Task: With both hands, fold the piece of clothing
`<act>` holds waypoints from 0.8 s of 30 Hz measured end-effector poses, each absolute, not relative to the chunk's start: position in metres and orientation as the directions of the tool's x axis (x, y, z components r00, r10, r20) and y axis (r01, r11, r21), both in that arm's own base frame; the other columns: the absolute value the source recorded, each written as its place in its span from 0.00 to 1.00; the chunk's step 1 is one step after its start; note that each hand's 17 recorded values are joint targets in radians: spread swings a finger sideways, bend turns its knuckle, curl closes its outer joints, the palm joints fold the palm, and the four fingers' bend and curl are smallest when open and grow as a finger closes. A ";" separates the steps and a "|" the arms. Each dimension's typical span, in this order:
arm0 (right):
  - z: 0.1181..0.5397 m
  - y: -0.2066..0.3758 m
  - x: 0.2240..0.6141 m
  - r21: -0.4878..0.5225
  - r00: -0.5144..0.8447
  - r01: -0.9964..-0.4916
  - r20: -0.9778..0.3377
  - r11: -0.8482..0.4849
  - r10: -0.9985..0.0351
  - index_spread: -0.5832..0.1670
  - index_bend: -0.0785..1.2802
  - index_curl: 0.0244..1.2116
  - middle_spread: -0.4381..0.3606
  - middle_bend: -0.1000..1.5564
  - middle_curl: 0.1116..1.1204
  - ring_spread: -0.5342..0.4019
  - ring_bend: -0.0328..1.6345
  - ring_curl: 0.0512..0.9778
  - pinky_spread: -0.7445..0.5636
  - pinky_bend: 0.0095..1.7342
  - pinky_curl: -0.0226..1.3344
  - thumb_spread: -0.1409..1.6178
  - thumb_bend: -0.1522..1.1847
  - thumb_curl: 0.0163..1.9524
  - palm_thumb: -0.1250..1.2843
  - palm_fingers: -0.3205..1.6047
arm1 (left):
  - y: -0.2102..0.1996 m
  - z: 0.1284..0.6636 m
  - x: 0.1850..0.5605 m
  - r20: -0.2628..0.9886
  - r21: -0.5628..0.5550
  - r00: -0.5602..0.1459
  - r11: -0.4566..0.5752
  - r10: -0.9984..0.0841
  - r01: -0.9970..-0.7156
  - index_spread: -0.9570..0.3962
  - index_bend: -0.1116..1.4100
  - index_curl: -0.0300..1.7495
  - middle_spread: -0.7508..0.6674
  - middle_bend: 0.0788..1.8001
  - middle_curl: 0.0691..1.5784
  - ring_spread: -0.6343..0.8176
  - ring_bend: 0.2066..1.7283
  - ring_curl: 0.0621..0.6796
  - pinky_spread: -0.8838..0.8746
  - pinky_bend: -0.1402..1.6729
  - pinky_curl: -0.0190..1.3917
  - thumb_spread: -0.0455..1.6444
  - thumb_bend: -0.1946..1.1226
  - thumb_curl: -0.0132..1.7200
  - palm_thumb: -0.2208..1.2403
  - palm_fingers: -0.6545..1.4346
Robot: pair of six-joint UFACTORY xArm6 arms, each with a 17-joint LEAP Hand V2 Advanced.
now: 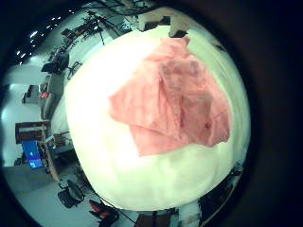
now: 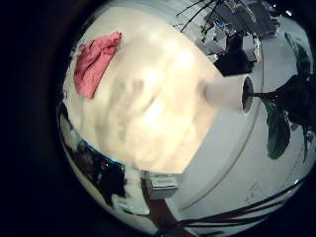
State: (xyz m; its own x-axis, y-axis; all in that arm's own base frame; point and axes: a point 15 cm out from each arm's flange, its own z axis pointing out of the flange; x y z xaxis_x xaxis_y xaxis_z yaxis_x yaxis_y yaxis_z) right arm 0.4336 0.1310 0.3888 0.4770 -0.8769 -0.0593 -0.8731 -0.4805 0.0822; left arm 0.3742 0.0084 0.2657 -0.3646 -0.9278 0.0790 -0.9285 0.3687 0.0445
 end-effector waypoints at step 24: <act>0.367 0.131 0.377 0.235 0.437 -0.857 -0.138 -0.458 -0.889 0.28 0.19 0.25 0.68 0.17 0.18 0.82 0.13 0.20 0.88 0.14 0.25 0.77 0.10 0.24 0.62 0.19 | 0.029 0.304 0.327 0.016 0.157 -0.168 0.168 -0.986 -0.973 0.77 0.18 0.19 0.78 0.06 0.14 0.80 0.09 0.28 0.80 0.19 0.23 0.68 0.13 0.16 0.27 0.30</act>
